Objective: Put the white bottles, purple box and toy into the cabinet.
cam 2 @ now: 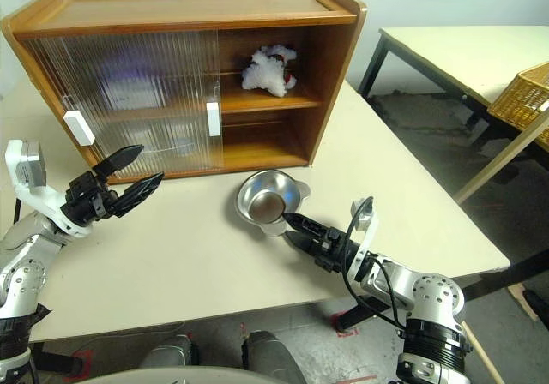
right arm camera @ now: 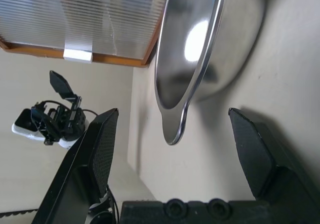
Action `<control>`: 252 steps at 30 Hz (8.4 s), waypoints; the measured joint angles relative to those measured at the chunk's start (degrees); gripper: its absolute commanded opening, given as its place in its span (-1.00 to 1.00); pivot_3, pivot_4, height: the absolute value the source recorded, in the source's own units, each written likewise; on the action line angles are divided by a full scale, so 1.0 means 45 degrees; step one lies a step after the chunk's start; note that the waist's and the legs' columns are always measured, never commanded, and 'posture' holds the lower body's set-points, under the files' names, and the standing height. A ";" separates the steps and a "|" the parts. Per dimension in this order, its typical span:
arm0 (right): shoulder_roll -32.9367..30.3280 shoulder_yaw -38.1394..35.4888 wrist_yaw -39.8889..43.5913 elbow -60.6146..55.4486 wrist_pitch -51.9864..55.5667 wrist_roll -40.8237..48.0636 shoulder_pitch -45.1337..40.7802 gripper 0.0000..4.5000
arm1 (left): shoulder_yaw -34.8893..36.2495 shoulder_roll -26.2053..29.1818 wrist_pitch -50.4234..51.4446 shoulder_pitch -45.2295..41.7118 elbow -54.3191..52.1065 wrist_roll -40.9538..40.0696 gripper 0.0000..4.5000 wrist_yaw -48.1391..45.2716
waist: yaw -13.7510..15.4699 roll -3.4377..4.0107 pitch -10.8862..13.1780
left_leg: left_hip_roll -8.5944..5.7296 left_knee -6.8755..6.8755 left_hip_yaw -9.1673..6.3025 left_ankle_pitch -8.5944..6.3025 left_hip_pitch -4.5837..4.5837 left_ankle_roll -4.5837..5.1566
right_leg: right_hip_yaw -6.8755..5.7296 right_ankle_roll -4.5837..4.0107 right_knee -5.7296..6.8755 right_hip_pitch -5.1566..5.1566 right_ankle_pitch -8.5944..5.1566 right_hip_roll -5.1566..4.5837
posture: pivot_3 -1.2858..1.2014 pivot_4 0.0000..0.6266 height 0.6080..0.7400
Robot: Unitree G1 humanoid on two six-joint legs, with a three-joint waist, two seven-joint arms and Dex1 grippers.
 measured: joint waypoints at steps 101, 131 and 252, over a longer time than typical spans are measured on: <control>0.2966 -0.2795 0.0698 1.3992 -1.1231 -0.4604 -1.0102 0.92 | 0.0830 0.0598 0.0699 0.0872 -0.1918 -0.0372 1.00 0.1299 | 0.0440 0.0035 0.0004 | 0.0041 -0.0025 -0.0016 -0.0017 -0.0002 0.0004 | -0.0025 -0.0339 0.0037 -0.0062 0.0149 0.0020 | 0.02 -0.83 1.00; 0.2296 0.7524 0.3527 -0.1243 -1.2024 -1.0815 -0.3883 -0.99 | -0.0030 -0.0099 0.0011 0.0063 -0.0426 0.0050 1.00 0.0442 | 0.0015 0.0039 0.0007 | 0.0110 -0.0001 -0.0053 0.0010 0.0046 0.0010 | -0.0008 -0.0207 0.0034 -0.0039 0.0131 0.0160 | -0.02 -0.86 1.00; 0.1819 0.3775 -0.0947 -0.3542 -1.6799 -1.3012 0.2154 0.99 | 0.1068 -0.4680 -0.5146 0.5853 0.0421 0.5911 1.00 0.7700 | -0.0150 -0.0044 0.0143 | 0.0094 -0.0020 -0.0065 -0.0055 0.0047 -0.0114 | 0.0038 -0.0132 -0.0020 -0.0023 0.0027 0.0155 | -0.06 -0.80 1.00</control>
